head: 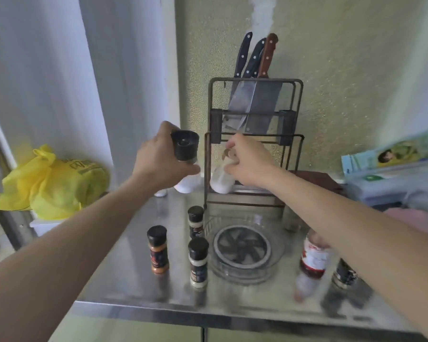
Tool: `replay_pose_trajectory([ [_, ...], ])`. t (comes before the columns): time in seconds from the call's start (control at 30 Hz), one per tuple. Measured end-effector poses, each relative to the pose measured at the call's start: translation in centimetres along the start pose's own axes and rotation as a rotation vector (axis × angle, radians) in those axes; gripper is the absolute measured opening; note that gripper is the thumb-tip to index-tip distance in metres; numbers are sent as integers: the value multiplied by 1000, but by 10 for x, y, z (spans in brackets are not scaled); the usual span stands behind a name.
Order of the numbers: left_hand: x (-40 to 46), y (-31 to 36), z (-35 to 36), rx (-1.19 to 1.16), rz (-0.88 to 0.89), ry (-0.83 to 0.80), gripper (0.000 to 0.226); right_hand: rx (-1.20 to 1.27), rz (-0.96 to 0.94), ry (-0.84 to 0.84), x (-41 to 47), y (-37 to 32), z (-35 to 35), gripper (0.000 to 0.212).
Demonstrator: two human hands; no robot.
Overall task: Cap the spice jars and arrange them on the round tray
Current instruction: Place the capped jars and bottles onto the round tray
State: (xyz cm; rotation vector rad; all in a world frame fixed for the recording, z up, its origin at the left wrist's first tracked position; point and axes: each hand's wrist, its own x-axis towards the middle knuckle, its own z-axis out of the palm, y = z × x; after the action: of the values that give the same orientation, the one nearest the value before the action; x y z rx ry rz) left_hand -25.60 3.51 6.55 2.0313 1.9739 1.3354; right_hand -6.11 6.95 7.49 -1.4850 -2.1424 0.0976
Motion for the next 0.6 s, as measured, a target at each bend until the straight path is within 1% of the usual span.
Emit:
replay_pose_trajectory([
  [0.13,13,32,52,33,36,-182,86,-85,74,-41,-23,34,10,49],
  [0.3,15,31,109,156,63,-344,89,-165,106,-104,-33,58,37,37],
  [0.4,14,23,133,194,65,-381,87,-193,140,-119,-30,66,52,35],
  [0.5,16,15,148,188,43,-394,85,-225,165,-140,-26,72,67,40],
  [0.6,18,11,157,189,27,-403,83,-245,178,-158,-22,77,77,40],
])
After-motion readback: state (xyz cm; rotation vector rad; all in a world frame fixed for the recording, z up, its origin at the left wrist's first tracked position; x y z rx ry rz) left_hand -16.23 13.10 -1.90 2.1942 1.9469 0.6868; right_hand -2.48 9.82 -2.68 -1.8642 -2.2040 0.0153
